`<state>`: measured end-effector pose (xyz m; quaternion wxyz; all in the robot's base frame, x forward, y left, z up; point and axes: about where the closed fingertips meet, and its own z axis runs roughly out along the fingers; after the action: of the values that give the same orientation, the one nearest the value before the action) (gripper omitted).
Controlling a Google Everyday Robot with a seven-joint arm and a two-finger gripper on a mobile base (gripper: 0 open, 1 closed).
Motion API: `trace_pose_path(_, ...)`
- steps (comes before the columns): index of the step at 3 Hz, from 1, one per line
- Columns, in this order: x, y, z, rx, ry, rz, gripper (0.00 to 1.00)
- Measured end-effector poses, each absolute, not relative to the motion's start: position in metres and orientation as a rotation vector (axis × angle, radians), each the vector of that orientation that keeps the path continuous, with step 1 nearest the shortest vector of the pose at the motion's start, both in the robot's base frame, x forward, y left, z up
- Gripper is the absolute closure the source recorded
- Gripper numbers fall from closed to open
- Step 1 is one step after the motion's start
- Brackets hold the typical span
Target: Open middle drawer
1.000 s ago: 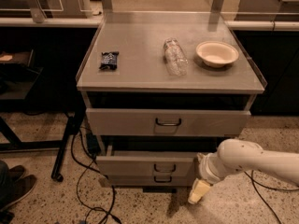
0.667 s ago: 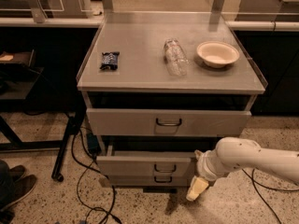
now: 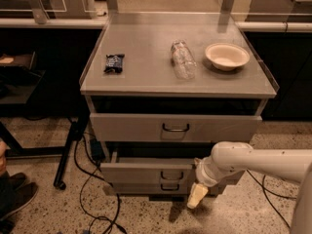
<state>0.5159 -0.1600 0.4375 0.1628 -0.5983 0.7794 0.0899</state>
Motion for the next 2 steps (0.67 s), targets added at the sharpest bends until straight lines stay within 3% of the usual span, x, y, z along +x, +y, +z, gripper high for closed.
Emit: trace_pose_path(2,0.531,-0.143,0.395,-1.760,2.227,0.288,0.00)
